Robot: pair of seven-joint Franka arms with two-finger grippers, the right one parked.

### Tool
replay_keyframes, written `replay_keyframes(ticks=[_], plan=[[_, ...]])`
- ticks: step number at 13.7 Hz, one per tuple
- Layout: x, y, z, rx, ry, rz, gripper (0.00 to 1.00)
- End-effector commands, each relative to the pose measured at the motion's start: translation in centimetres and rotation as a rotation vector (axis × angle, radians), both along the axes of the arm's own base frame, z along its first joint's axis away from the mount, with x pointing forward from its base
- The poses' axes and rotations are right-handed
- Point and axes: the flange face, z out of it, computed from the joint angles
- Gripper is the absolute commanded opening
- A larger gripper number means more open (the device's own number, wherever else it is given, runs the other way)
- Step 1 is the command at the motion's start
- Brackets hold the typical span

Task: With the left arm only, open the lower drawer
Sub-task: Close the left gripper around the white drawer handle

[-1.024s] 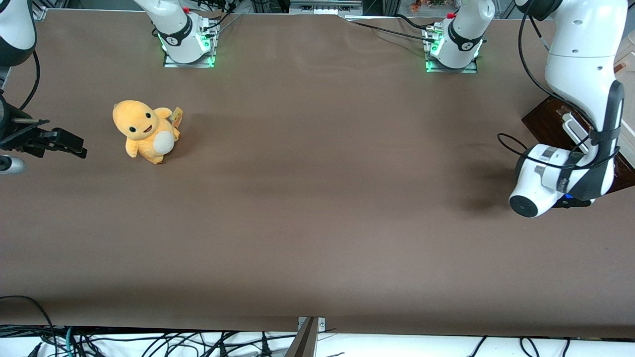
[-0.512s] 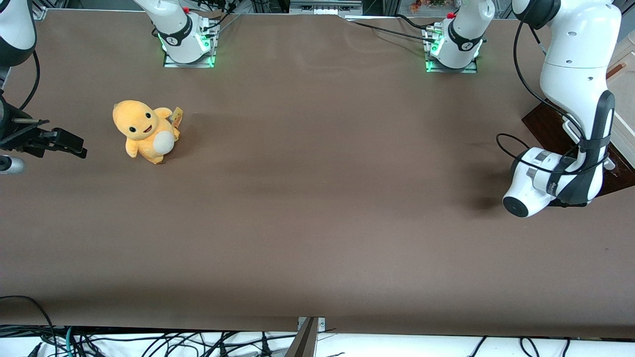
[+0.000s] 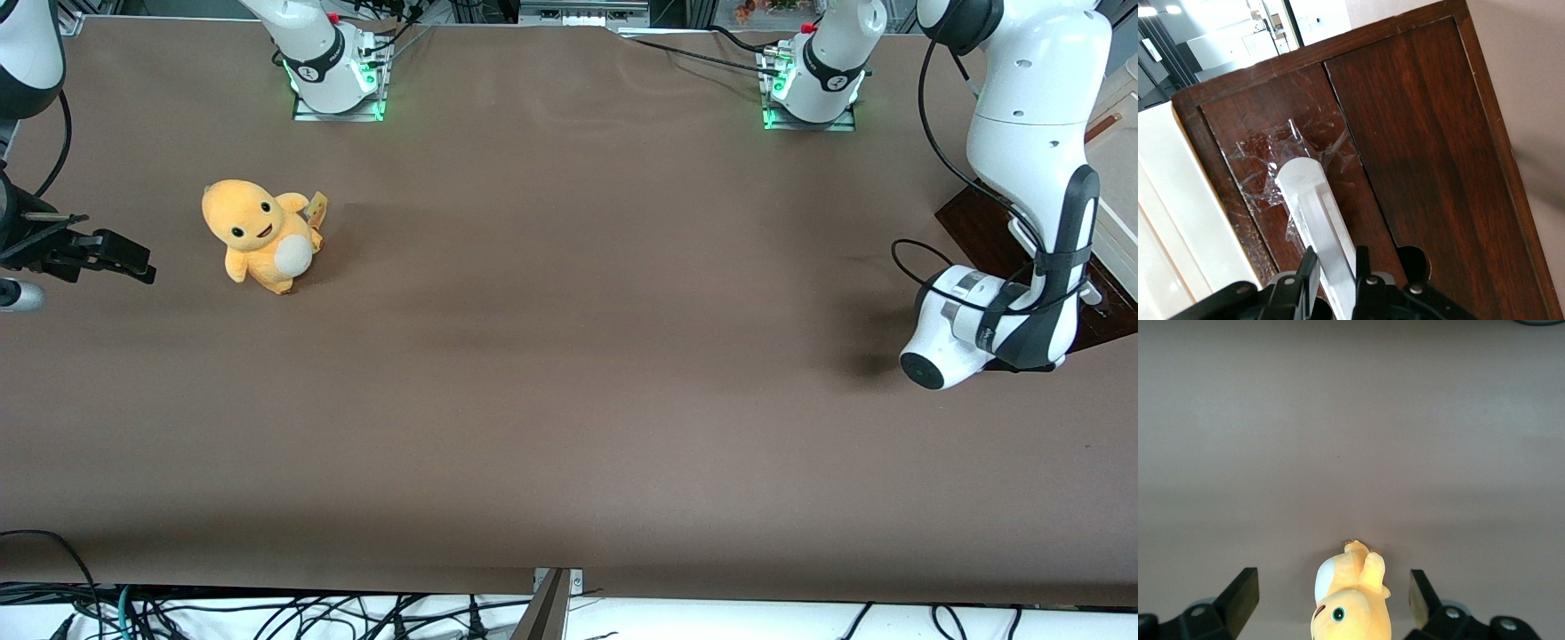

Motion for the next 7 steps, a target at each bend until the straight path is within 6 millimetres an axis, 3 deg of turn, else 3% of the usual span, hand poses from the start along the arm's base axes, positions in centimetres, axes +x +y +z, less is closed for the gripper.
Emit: replay_keyframes(ticks=[1, 4, 7], plan=[[0.7, -0.2, -0.8, 0.002, 0.032, -0.032, 0.20], [1.2, -2.3, -0.8, 0.001, 0.035, -0.065, 0.20], [1.3, -3.0, -0.7, 0.002, 0.038, -0.073, 0.20]])
